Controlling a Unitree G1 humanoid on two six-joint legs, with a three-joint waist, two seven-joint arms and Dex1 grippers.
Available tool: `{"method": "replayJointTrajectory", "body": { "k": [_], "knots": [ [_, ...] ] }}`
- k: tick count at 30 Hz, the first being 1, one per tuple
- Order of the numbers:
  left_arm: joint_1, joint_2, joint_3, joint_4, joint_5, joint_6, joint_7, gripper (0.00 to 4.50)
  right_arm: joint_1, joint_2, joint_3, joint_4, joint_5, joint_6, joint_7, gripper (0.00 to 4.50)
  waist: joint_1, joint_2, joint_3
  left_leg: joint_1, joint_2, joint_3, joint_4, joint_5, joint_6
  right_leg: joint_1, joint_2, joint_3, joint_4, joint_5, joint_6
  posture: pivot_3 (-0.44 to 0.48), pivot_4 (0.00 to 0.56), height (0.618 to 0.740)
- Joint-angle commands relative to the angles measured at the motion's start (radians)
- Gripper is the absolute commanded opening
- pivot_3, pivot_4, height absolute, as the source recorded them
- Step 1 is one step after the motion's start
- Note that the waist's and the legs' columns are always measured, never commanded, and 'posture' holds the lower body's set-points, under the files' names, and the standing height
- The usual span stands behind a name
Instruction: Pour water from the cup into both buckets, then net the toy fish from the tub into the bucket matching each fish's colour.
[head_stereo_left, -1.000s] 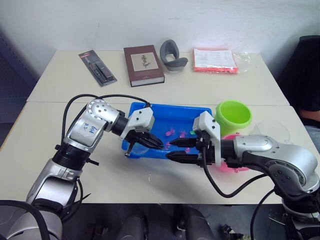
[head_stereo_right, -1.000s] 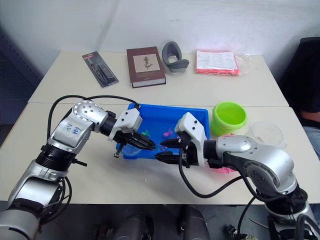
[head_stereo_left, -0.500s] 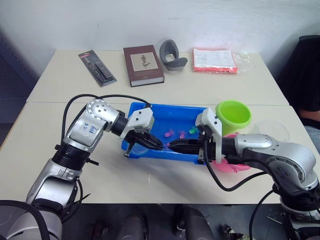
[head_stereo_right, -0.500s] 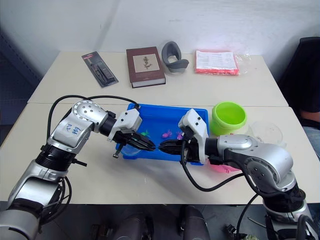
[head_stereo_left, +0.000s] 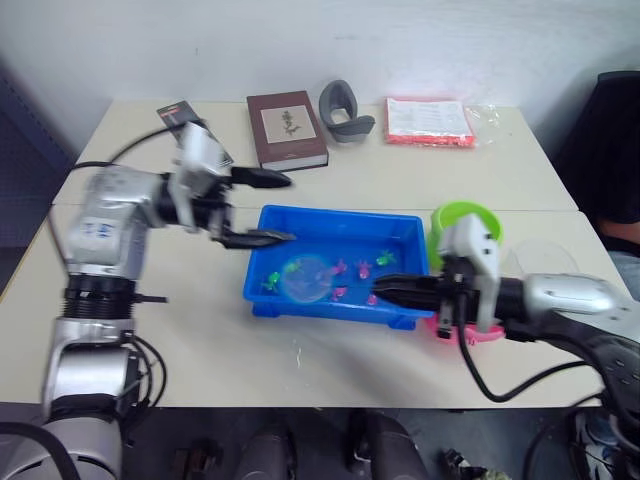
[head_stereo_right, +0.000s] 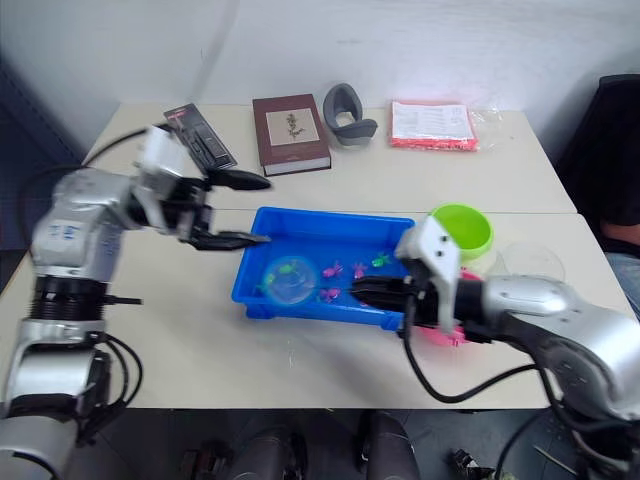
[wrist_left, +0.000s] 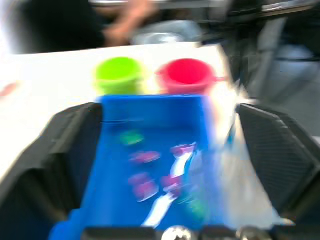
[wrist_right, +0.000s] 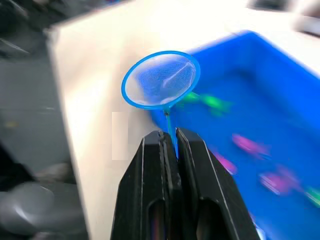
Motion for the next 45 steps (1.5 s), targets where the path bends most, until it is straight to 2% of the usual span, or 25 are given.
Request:
{"method": "replayJointTrajectory", "body": {
  "k": [1,5,8,13,19,21,25,32,37,45],
  "knots": [
    [0.076,0.042,0.04,0.057,0.009,-0.063,-0.03,4.47,0.074,-0.059,-0.112,-0.04,-0.098,-0.084,0.002,0.0,0.0,0.0,0.0,0.001,0.0,0.0,0.0,0.0,0.0,0.0,0.0,0.0,0.0,0.0,0.0,0.0,0.15,0.74],
    [0.192,0.055,0.03,0.037,0.017,-0.114,-0.056,4.47,0.191,-0.172,-0.116,0.012,-0.316,-0.262,0.082,0.0,0.001,0.0,0.0,0.001,0.0,0.001,0.0,0.0,0.0,0.0,0.0,0.001,0.0,0.0,0.0,0.0,0.15,0.74],
    [0.239,0.036,0.004,-0.002,0.018,-0.126,-0.06,4.47,0.222,-0.244,-0.046,0.091,-0.476,-0.431,0.141,0.0,0.004,-0.001,-0.001,0.0,0.0,0.002,0.001,0.0,0.0,0.001,0.0,0.001,0.0,0.0,0.001,0.0,0.15,0.74],
    [0.255,-0.024,-0.034,-0.038,0.012,-0.116,-0.047,4.47,0.116,-0.256,0.152,0.187,-0.681,-0.616,0.168,0.0,-0.001,-0.002,-0.001,0.001,0.0,0.002,0.001,0.0,0.0,0.001,0.0,0.002,0.0,0.001,0.001,0.0,0.15,0.74],
    [0.264,-0.054,-0.05,-0.063,0.013,-0.118,-0.027,4.47,0.066,-0.296,0.278,0.257,-0.844,-0.774,0.255,0.0,-0.004,-0.002,-0.001,0.001,0.0,0.002,0.001,0.0,0.0,0.001,0.001,0.002,0.0,0.001,0.001,0.0,0.15,0.74],
    [0.268,-0.059,-0.053,-0.074,0.01,-0.112,-0.024,4.47,0.02,-0.279,0.303,0.286,-0.876,-0.784,0.263,0.0,-0.004,-0.002,-0.001,0.001,0.001,0.002,0.001,0.0,0.0,0.001,0.001,0.002,0.0,0.001,0.001,0.0,0.15,0.74],
    [0.276,-0.063,-0.056,-0.094,0.005,-0.101,-0.021,4.47,-0.038,-0.261,0.347,0.306,-0.898,-0.777,0.309,0.0,-0.003,-0.002,-0.001,0.001,0.001,0.002,0.002,0.0,0.0,0.001,0.0,0.002,0.001,0.001,0.001,0.0,0.15,0.74],
    [0.276,-0.064,-0.063,-0.101,0.009,-0.097,-0.017,4.47,-0.096,-0.192,0.392,0.264,-0.826,-0.643,0.411,0.0,-0.001,-0.002,-0.001,0.001,0.001,0.002,0.002,0.0,0.0,0.001,0.0,0.001,0.001,0.001,0.001,0.0,0.15,0.74],
    [0.279,-0.062,-0.064,-0.107,0.009,-0.094,-0.015,4.47,-0.098,-0.164,0.346,0.232,-0.745,-0.502,0.418,0.0,0.0,-0.002,-0.001,0.001,0.001,0.001,0.002,0.0,0.0,0.001,0.0,0.001,0.001,0.001,0.001,0.0,0.15,0.74],
    [0.277,-0.058,-0.064,-0.105,0.013,-0.093,-0.015,4.47,-0.077,-0.114,0.161,0.184,-0.54,-0.252,0.367,0.0,0.001,-0.002,-0.001,0.001,0.001,0.001,0.002,0.0,0.0,0.001,0.0,0.001,0.001,0.001,0.001,0.0,0.15,0.74]
  ]
}}
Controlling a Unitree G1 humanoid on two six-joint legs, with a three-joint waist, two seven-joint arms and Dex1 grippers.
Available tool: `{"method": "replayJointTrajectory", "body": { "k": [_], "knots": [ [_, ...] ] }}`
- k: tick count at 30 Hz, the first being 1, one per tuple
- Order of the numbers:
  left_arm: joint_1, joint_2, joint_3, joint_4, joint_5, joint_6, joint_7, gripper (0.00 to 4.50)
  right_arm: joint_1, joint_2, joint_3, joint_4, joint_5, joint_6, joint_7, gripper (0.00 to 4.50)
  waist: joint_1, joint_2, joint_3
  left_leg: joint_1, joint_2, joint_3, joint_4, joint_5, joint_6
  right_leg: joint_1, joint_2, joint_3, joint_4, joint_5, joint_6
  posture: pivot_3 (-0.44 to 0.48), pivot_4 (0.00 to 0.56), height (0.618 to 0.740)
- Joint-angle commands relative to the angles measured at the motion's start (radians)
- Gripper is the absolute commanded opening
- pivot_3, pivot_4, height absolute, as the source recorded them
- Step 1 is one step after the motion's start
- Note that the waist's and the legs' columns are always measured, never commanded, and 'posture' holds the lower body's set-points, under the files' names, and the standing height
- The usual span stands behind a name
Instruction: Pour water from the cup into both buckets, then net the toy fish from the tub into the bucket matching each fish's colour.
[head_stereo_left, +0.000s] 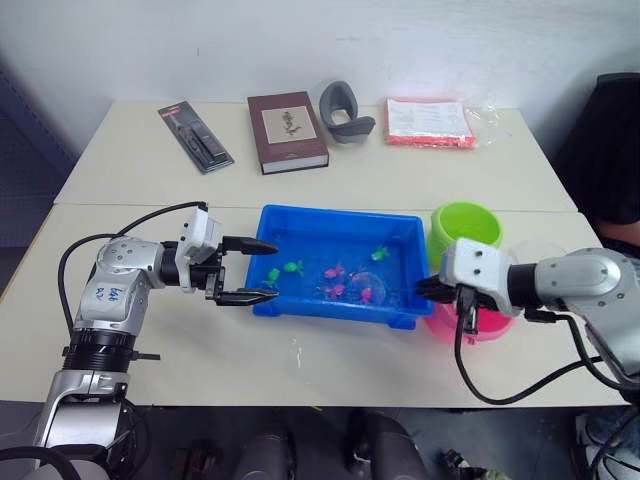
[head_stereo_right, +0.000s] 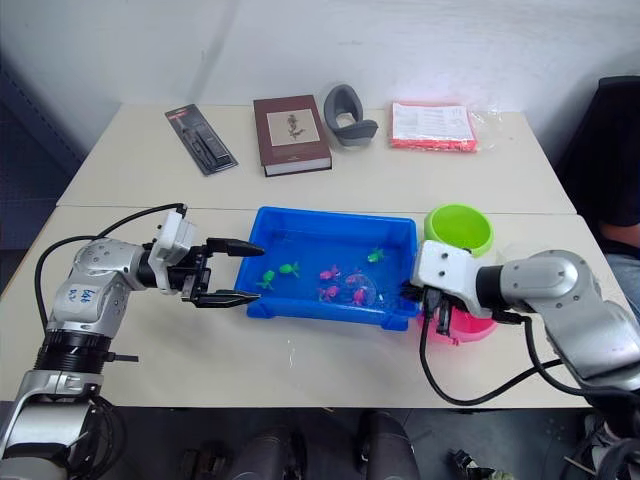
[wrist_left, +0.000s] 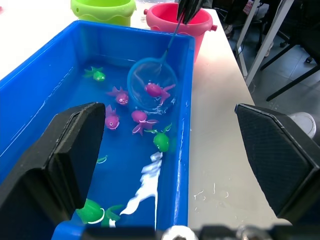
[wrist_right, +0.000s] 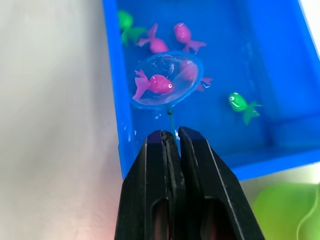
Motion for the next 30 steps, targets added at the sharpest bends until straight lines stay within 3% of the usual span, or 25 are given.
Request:
{"method": "replayJointTrajectory", "body": {
  "k": [1,8,14,18,24,30],
  "knots": [
    [0.002,0.008,0.003,-0.026,-0.007,0.0,-0.001,4.47,0.024,0.019,-0.126,-0.049,0.104,0.082,-0.021,0.0,0.001,0.0,0.0,0.0,0.0,0.0,0.0,0.0,0.0,0.0,0.0,0.0,0.0,0.0,0.0,0.0,0.15,0.74],
    [-0.015,-0.001,0.003,-0.029,-0.019,0.011,0.001,4.47,0.183,0.052,-0.397,-0.123,0.238,0.139,-0.064,0.0,0.002,0.0,0.0,0.0,0.0,0.0,0.0,0.0,0.0,0.0,0.0,0.0,0.0,0.0,0.0,0.0,0.15,0.74],
    [-0.031,-0.025,-0.013,-0.046,-0.041,0.038,-0.013,4.47,0.348,0.174,-0.687,-0.213,0.341,0.128,-0.142,0.0,0.003,0.0,0.0,0.0,-0.001,0.0,0.0,0.0,0.0,0.001,0.0,0.0,0.0,0.0,0.0,0.0,0.15,0.74],
    [-0.071,-0.076,-0.024,-0.032,-0.055,0.064,0.002,4.47,0.516,0.231,-0.834,-0.275,0.29,0.055,-0.155,0.0,0.008,0.0,0.0,0.0,-0.001,-0.001,0.0,0.0,0.0,0.001,0.0,0.001,0.0,0.0,0.0,0.0,0.15,0.74],
    [-0.088,-0.151,-0.054,-0.048,-0.065,0.091,0.005,4.47,0.77,0.355,-0.917,-0.327,0.142,-0.186,-0.164,0.0,0.004,0.0,-0.001,0.001,-0.003,0.001,0.0,0.0,0.0,0.002,0.001,0.002,0.0,0.001,0.001,0.0,0.15,0.74],
    [-0.1,-0.178,-0.061,-0.024,-0.058,0.081,-0.006,4.47,0.921,0.507,-0.856,-0.255,-0.081,-0.555,-0.226,0.0,-0.003,0.001,-0.001,0.004,-0.004,0.003,-0.001,0.0,0.0,0.002,0.003,0.004,0.001,0.0,0.001,0.0,0.15,0.74]
  ]
}}
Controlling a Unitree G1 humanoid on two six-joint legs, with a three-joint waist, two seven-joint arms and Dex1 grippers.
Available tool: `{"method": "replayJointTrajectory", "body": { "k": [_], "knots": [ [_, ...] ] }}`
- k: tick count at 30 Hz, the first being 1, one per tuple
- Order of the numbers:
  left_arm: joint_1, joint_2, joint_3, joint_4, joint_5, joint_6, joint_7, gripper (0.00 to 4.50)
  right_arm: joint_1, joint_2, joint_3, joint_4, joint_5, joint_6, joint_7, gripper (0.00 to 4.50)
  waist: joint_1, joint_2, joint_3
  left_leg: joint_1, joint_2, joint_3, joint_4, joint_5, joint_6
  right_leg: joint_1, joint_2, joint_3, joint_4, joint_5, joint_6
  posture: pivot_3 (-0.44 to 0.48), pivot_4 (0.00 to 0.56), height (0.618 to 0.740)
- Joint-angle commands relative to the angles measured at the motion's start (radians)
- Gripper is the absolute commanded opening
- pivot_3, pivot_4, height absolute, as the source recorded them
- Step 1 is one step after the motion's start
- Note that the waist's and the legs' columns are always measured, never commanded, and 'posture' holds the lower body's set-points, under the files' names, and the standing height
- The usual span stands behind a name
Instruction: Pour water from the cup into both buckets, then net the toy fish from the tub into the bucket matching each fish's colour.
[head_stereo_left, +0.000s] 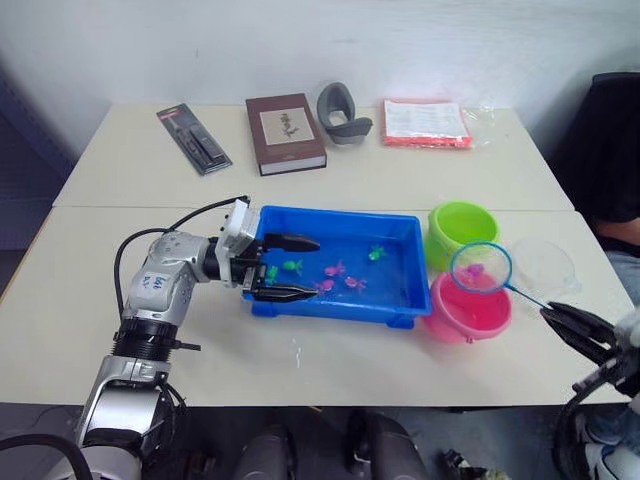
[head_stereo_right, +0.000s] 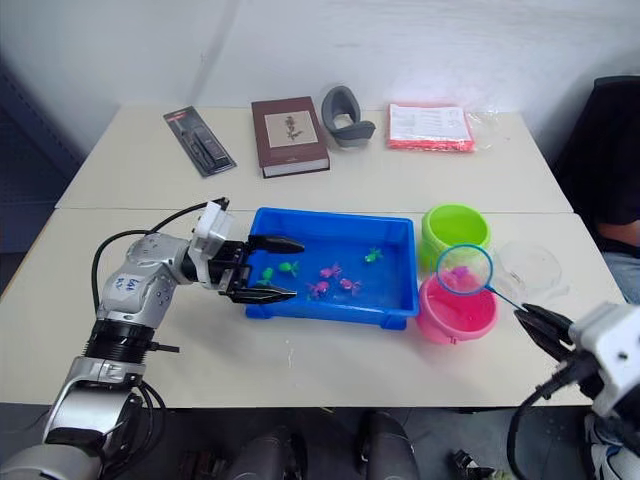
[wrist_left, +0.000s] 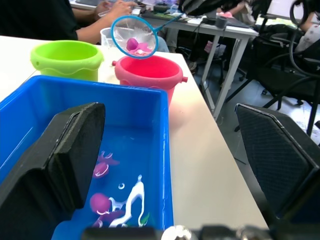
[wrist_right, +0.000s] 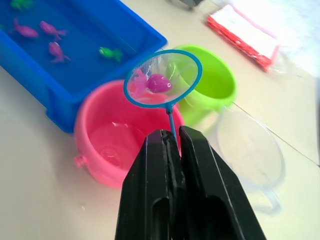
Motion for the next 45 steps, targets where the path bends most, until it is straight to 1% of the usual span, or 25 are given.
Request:
{"method": "replayJointTrajectory", "body": {
  "k": [1,3,4,6,10,14,20,24,28,32,35,38,40,43,45],
  "knots": [
    [-0.017,-0.011,-0.001,-0.012,-0.014,-0.016,-0.009,4.47,0.034,0.056,0.028,0.048,-0.138,-0.238,-0.057,0.0,-0.001,0.0,0.0,0.001,0.0,0.0,0.0,0.0,0.0,0.001,0.0,0.0,0.0,0.0,0.0,0.0,0.15,0.74],
    [-0.016,-0.018,0.001,-0.006,-0.011,-0.024,-0.007,4.47,0.046,0.096,0.049,0.086,-0.21,-0.34,-0.109,0.0,0.0,0.0,0.0,0.006,0.001,0.001,-0.001,0.0,0.0,0.004,0.0,0.002,-0.001,0.0,-0.001,0.0,0.15,0.74],
    [-0.013,-0.022,0.001,-0.007,-0.011,-0.028,-0.006,4.47,0.062,0.111,0.061,0.115,-0.276,-0.423,-0.139,0.0,-0.001,0.0,0.0,0.009,0.002,0.001,-0.002,0.0,-0.001,0.006,0.0,0.002,-0.002,-0.001,-0.001,0.0,0.15,0.74],
    [-0.011,-0.028,0.0,-0.007,-0.009,-0.033,-0.004,4.47,0.079,0.12,0.072,0.156,-0.365,-0.535,-0.184,0.0,-0.001,0.001,0.0,0.015,0.003,0.002,-0.004,0.0,-0.001,0.012,0.0,0.005,-0.003,-0.001,-0.002,0.0,0.15,0.74],
    [-0.015,-0.036,-0.003,-0.003,-0.008,-0.04,-0.002,4.47,0.069,0.107,0.064,0.203,-0.535,-0.716,-0.308,0.0,-0.001,0.001,-0.001,0.016,0.003,0.002,-0.004,-0.001,-0.001,0.012,-0.001,0.012,-0.003,-0.002,-0.002,0.0,0.15,0.74],
    [-0.006,-0.053,-0.017,-0.014,-0.01,-0.039,-0.002,4.47,0.049,0.082,0.103,0.274,-0.833,-0.943,-0.491,0.0,-0.001,0.001,-0.001,0.016,0.003,0.002,-0.004,-0.001,-0.001,0.012,-0.001,0.012,-0.003,-0.002,-0.003,0.0,0.15,0.74],
    [-0.013,-0.063,-0.021,-0.011,-0.008,-0.043,0.002,4.47,0.062,0.08,0.136,0.332,-1.012,-1.024,-0.648,0.0,0.0,0.001,-0.001,0.016,0.004,0.002,-0.004,0.0,-0.001,0.012,0.0,0.012,-0.003,-0.002,-0.003,0.0,0.15,0.74],
    [-0.018,-0.066,-0.022,-0.003,-0.005,-0.05,0.002,4.47,0.09,0.072,0.145,0.351,-1.055,-1.045,-0.71,0.0,-0.001,0.001,-0.001,0.016,0.004,0.002,-0.004,0.0,-0.001,0.012,-0.001,0.012,-0.003,-0.002,-0.003,0.0,0.15,0.74],
    [-0.02,-0.062,-0.024,0.004,0.0,-0.063,-0.006,4.47,0.128,0.05,0.172,0.325,-1.062,-1.09,-0.727,0.0,-0.003,0.001,-0.001,0.016,0.004,0.002,-0.004,0.0,-0.001,0.012,-0.001,0.013,-0.003,-0.002,-0.003,0.0,0.15,0.74],
    [-0.017,-0.059,-0.026,0.003,0.0,-0.066,-0.009,4.47,0.146,0.05,0.147,0.335,-1.082,-1.078,-0.765,0.0,-0.003,0.001,-0.001,0.016,0.004,0.001,-0.004,0.0,-0.001,0.012,-0.001,0.013,-0.003,-0.003,-0.004,0.0,0.15,0.74],
    [-0.007,-0.059,-0.028,-0.008,-0.002,-0.062,-0.006,4.47,0.156,0.045,0.167,0.351,-1.067,-1.075,-0.769,0.0,-0.003,0.001,-0.001,0.016,0.004,0.001,-0.004,0.0,-0.001,0.012,-0.001,0.013,-0.003,-0.003,-0.004,0.0,0.15,0.74],
    [-0.007,-0.058,-0.029,-0.006,-0.001,-0.063,-0.007,4.47,0.161,0.067,0.152,0.334,-1.093,-1.045,-0.791,0.0,-0.003,0.001,-0.001,0.016,0.004,0.001,-0.004,0.0,-0.001,0.012,-0.001,0.013,-0.003,-0.003,-0.004,0.0,0.15,0.74],
    [-0.007,-0.058,-0.033,-0.01,-0.002,-0.06,-0.009,4.47,0.183,0.059,0.174,0.323,-1.094,-1.072,-0.791,0.0,-0.003,0.001,-0.001,0.016,0.004,0.001,-0.004,0.0,-0.001,0.012,-0.001,0.013,-0.003,-0.003,-0.004,0.0,0.15,0.74],
    [-0.01,-0.059,-0.031,-0.006,-0.003,-0.06,-0.005,4.47,0.196,0.05,0.14,0.342,-1.096,-1.059,-0.812,0.0,-0.002,0.001,-0.001,0.016,0.004,0.001,-0.005,0.0,-0.001,0.012,-0.001,0.012,-0.003,-0.003,-0.004,0.0,0.15,0.74],
    [-0.011,-0.06,-0.035,-0.005,-0.003,-0.06,-0.008,4.47,0.212,0.041,0.188,0.327,-1.095,-1.085,-0.796,0.0,-0.003,0.001,-0.001,0.016,0.004,0.001,-0.005,0.0,-0.001,0.012,-0.001,0.013,-0.003,-0.003,-0.004,0.0,0.15,0.74]
  ]
}}
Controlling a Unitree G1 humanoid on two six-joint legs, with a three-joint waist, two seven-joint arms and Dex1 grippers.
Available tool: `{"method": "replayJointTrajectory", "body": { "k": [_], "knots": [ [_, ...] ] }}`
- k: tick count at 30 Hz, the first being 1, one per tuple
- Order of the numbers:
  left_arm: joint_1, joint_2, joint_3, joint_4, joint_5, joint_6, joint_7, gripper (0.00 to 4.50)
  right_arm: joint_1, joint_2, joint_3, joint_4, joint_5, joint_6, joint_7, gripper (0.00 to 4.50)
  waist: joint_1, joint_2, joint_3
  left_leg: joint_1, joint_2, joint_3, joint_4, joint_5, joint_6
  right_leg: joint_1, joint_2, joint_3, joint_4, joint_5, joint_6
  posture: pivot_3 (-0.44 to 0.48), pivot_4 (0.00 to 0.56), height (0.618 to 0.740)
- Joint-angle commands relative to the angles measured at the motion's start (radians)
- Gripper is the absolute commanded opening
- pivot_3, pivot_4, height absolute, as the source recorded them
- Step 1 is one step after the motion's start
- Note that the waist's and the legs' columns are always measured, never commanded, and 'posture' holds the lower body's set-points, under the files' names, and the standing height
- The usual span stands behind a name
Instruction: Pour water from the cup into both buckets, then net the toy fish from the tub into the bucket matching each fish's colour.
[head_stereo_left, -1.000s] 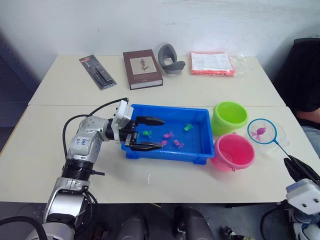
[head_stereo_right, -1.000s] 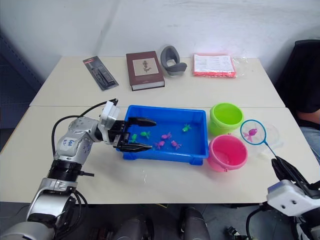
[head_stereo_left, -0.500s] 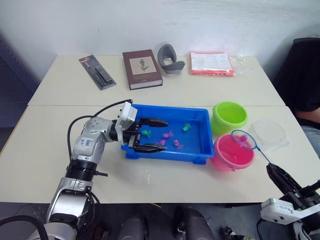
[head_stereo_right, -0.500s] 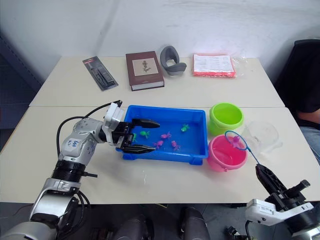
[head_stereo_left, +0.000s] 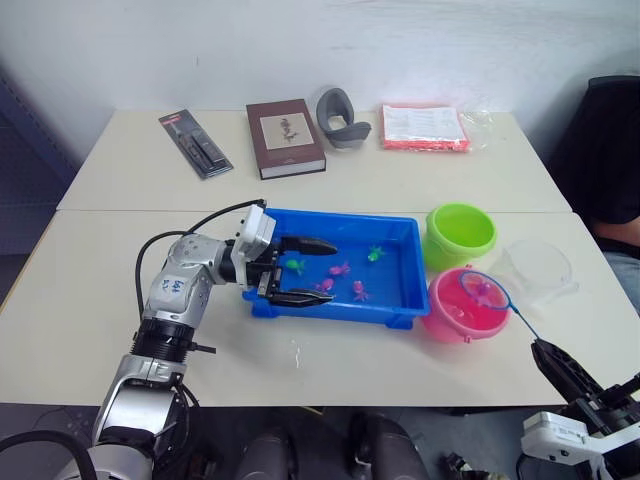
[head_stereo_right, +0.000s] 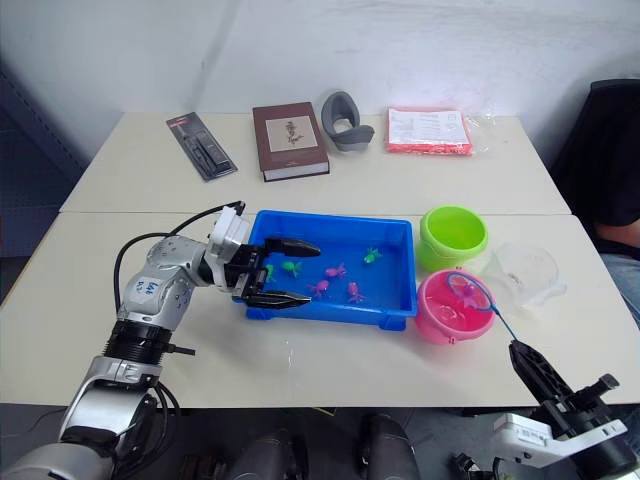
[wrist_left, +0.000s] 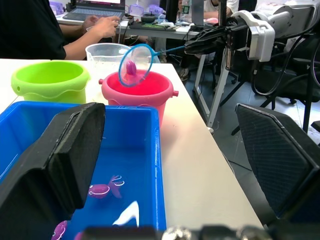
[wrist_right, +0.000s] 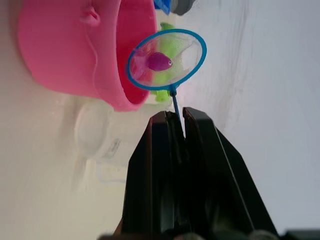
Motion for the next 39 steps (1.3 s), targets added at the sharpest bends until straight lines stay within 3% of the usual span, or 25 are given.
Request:
{"method": "replayJointTrajectory", "body": {
  "k": [1,10,14,16,20,24,26,31,34,39],
  "knots": [
    [-0.007,0.002,-0.003,-0.018,-0.007,-0.003,-0.01,4.47,0.03,-0.02,0.031,-0.028,0.004,-0.038,-0.003,0.0,-0.002,0.0,0.0,0.0,0.0,0.0,0.0,0.0,0.0,0.0,0.0,0.0,0.0,0.0,0.0,0.0,0.15,0.74],
    [-0.014,-0.004,-0.003,-0.001,-0.001,-0.015,-0.004,4.47,0.028,-0.007,-0.041,-0.015,0.011,0.025,-0.063,0.0,-0.002,0.0,0.0,0.0,0.0,-0.001,0.0,0.0,0.0,0.0,0.0,0.0,0.0,0.0,0.0,0.0,0.15,0.74],
    [-0.016,-0.002,-0.004,0.002,0.0,-0.02,-0.009,4.47,0.031,-0.018,0.011,-0.069,0.094,0.019,-0.009,0.0,-0.003,0.0,0.0,0.0,0.0,-0.001,0.0,0.0,0.0,0.0,0.0,0.0,0.0,0.0,0.0,0.0,0.15,0.74],
    [-0.016,0.01,0.007,0.011,0.001,-0.023,-0.006,4.47,-0.003,-0.03,-0.013,-0.104,0.225,0.097,0.038,0.0,-0.006,0.0,0.0,0.0,0.0,-0.001,0.0,0.0,0.0,0.0,0.0,0.0,0.0,0.0,0.0,0.0,0.15,0.74],
    [-0.015,0.074,0.032,0.061,0.019,-0.054,-0.031,4.47,-0.064,-0.156,0.113,-0.232,0.629,0.318,0.275,0.0,-0.022,0.0,0.0,0.001,0.0,-0.001,0.0,0.0,0.0,0.0,-0.001,0.0,0.0,0.0,0.0,0.0,0.15,0.74],
    [-0.025,0.154,0.054,0.128,0.03,-0.082,-0.065,4.47,-0.201,-0.285,0.198,-0.364,0.999,0.728,0.42,0.0,-0.02,0.0,0.0,0.001,0.002,-0.006,0.0,0.0,0.0,0.0,0.0,-0.002,0.001,-0.001,-0.002,0.0,0.15,0.74],
    [-0.023,0.183,0.065,0.15,0.036,-0.095,-0.07,4.47,-0.278,-0.357,0.224,-0.389,1.082,0.875,0.468,0.0,-0.018,0.0,0.0,0.0,0.001,-0.007,0.0,0.0,0.001,-0.001,0.0,-0.003,0.001,-0.001,-0.002,0.0,0.15,0.74],
    [0.003,0.226,0.087,0.154,0.042,-0.109,-0.058,4.47,-0.465,-0.529,0.338,-0.371,1.041,1.095,0.542,0.0,-0.003,0.0,0.0,-0.002,-0.001,-0.008,0.001,-0.003,0.005,0.0,-0.005,-0.006,0.0,0.0,-0.001,0.0,0.15,0.74],
    [0.033,0.233,0.095,0.113,0.035,-0.096,-0.042,4.47,-0.606,-0.616,0.487,-0.302,0.938,1.121,0.587,0.0,0.002,0.0,0.0,-0.003,-0.002,-0.007,0.001,-0.003,0.006,0.0,-0.005,-0.007,-0.003,0.0,0.0,0.0,0.15,0.74],
    [0.06,0.236,0.1,0.073,0.028,-0.083,-0.026,4.47,-0.831,-0.637,0.679,-0.203,0.809,1.167,0.621,0.0,0.005,-0.001,0.0,-0.005,-0.002,-0.007,0.002,-0.004,0.007,0.0,-0.005,-0.009,-0.004,0.001,0.002,0.0,0.15,0.74]
  ]
}}
